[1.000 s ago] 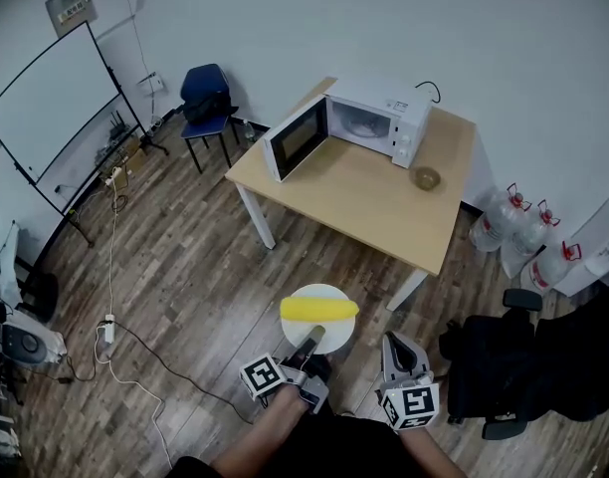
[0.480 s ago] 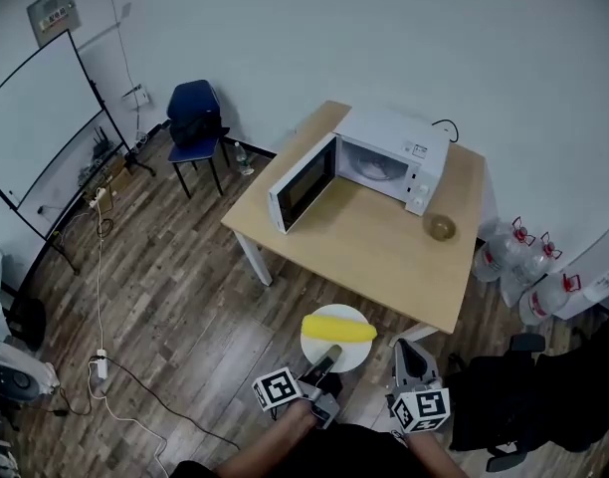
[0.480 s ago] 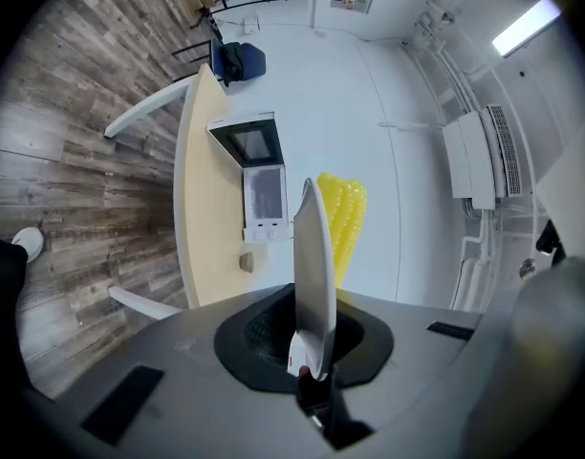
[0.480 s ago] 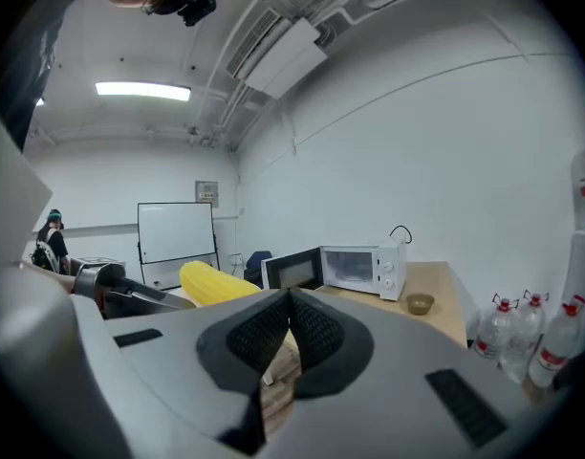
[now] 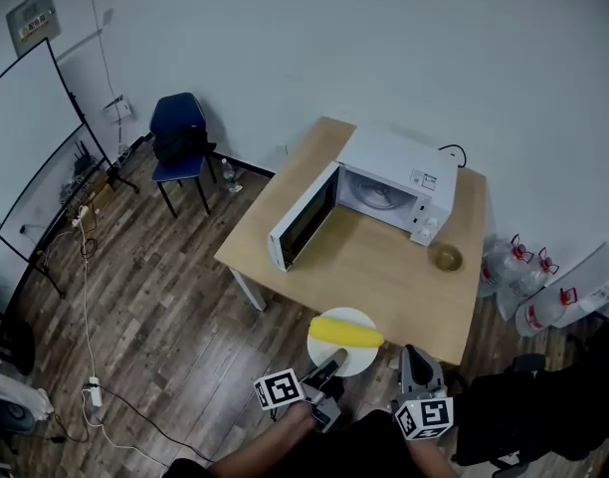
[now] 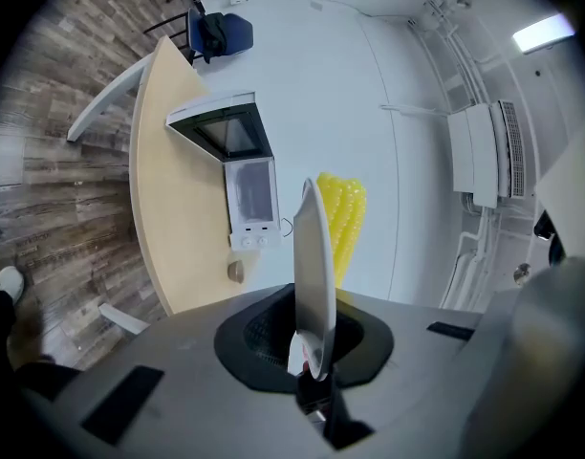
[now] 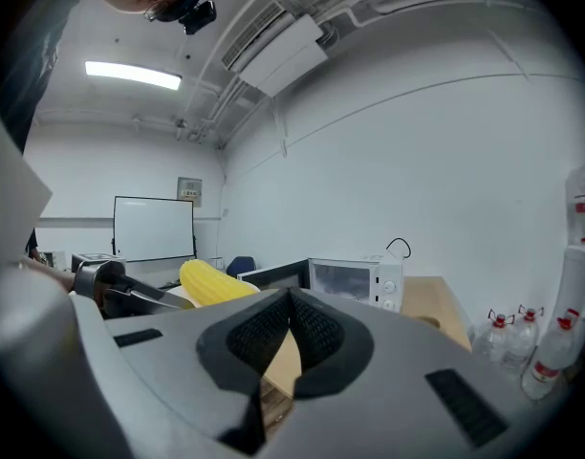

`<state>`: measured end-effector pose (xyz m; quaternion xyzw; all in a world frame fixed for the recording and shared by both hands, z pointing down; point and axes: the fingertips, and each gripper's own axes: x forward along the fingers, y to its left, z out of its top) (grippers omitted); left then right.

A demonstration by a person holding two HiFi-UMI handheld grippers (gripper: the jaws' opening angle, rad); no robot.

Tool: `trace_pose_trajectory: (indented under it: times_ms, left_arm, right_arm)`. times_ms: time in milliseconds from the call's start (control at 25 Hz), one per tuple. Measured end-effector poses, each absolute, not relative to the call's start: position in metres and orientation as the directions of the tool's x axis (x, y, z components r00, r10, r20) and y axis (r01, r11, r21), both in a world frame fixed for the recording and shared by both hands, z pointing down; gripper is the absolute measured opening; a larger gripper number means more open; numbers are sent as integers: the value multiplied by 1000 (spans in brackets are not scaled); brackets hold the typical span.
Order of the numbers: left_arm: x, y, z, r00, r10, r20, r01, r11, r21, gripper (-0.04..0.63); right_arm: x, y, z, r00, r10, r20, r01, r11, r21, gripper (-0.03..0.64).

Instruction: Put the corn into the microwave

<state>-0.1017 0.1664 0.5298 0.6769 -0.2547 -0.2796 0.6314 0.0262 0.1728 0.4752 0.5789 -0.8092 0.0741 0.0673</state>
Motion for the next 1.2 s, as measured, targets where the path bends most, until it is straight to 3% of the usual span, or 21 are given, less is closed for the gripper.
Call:
trace_pose_trajectory:
  times_ms: [560,1200]
  left_arm:
    - [-91,43,550,729,-684,-16,-30,-55,998,18]
    - [-24,-148,584,732,-678,-59,43,-40,998,18]
  right_arm:
    - [26,84,489,-320,-924,209,-947,311,-74,58]
    - [76,-87,496,-306,-929,206,-952,297,-75,58]
